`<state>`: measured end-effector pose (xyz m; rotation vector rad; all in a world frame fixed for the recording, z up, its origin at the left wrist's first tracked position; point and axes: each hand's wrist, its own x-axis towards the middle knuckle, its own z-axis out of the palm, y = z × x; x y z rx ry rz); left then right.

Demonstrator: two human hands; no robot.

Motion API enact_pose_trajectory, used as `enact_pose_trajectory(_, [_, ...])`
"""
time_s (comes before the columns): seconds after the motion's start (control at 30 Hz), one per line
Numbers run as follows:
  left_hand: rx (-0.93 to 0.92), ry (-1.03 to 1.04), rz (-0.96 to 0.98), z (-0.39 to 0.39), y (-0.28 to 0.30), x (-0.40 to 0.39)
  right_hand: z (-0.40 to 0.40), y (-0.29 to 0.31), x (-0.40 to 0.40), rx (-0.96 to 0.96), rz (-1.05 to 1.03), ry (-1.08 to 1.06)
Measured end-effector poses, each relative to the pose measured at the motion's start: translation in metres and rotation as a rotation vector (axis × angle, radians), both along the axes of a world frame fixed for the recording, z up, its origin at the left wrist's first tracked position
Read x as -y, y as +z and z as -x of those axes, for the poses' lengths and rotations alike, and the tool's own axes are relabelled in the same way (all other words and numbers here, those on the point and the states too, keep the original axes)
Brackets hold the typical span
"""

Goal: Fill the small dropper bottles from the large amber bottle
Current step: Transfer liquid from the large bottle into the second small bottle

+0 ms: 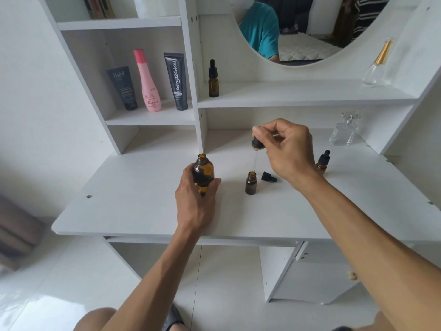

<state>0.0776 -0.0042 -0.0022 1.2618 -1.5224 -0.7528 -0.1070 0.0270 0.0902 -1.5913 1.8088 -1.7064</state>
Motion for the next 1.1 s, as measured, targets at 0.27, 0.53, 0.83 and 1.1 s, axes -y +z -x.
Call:
enact_pose_trajectory(0.27, [-0.007,0.0,-0.01,-0.0006,0.0007,-0.0009,-0.0025,0.0043,-0.0014,-0.04,0.018,0.007])
enact_pose_trajectory(0.53, [-0.009,0.003,-0.008,-0.0007,0.001,-0.0011,-0.0007,0.0101,-0.0011,-0.051,0.039,-0.011])
enact_pose_trajectory(0.83, [-0.01,0.0,0.002,-0.0005,0.0008,-0.0012,-0.0008,0.0072,0.0001,-0.055,0.036,-0.017])
enact_pose_trajectory(1.1, [-0.005,-0.01,-0.005,-0.0005,-0.0004,0.0,-0.0007,0.0097,-0.0012,-0.044,0.059,0.005])
